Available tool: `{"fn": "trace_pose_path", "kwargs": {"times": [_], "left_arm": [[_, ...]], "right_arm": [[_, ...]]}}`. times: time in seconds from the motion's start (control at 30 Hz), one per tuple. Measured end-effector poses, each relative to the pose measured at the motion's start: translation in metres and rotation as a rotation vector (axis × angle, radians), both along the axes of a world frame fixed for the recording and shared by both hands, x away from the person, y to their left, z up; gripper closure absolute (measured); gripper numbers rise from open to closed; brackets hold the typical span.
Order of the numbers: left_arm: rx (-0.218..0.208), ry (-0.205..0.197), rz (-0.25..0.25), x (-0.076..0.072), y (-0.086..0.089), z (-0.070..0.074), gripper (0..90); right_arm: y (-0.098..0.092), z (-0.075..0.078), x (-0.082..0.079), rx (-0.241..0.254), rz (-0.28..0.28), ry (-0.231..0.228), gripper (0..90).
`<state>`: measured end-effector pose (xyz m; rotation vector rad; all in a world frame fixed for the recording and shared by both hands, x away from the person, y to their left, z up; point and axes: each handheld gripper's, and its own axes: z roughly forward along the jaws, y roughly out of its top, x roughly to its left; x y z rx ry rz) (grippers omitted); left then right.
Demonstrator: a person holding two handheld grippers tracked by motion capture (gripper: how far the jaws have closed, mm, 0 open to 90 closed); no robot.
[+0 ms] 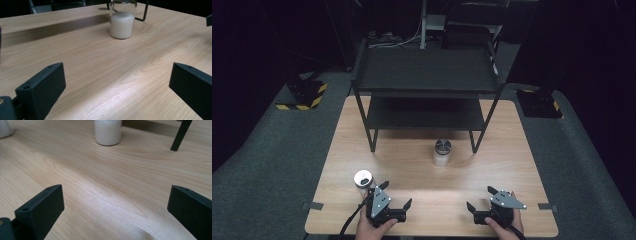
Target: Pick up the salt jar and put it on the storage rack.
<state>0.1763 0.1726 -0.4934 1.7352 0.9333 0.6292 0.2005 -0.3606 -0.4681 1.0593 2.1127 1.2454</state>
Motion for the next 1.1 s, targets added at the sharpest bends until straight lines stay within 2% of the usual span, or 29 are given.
{"fn": "trace_pose_path", "kwargs": {"times": [0.1, 0.23, 0.37, 0.47, 0.57, 0.7, 0.87, 1.1], "left_arm": [[0.012, -0.001, -0.011, 0.001, 0.000, 0.001, 0.8], [0.021, -0.010, -0.032, 0.002, 0.000, 0.001, 0.7], [-0.013, -0.023, -0.052, 0.001, 0.003, -0.002, 0.6], [-0.024, -0.040, -0.060, -0.003, 0.005, 0.001, 0.5], [-0.033, -0.074, -0.067, -0.008, 0.010, 0.008, 0.5], [-0.058, -0.101, -0.043, -0.016, 0.013, 0.013, 0.5], [-0.069, -0.135, -0.020, -0.024, 0.023, 0.017, 0.5], [-0.083, -0.158, 0.041, -0.032, 0.037, 0.021, 0.5]], "right_arm": [[0.003, 0.000, -0.002, -0.005, -0.020, -0.002, 0.4], [0.001, -0.002, -0.004, 0.012, -0.026, -0.009, 0.2], [0.000, -0.002, -0.005, 0.010, -0.015, -0.016, 0.3], [-0.001, -0.002, -0.004, 0.011, -0.004, -0.015, 0.5], [-0.001, -0.002, -0.003, 0.014, -0.008, -0.009, 0.4], [-0.002, -0.002, -0.003, 0.020, -0.006, -0.010, 0.5], [-0.002, -0.002, -0.003, 0.022, -0.011, -0.009, 0.4], [-0.002, -0.002, -0.003, 0.024, -0.009, -0.007, 0.4]]}}
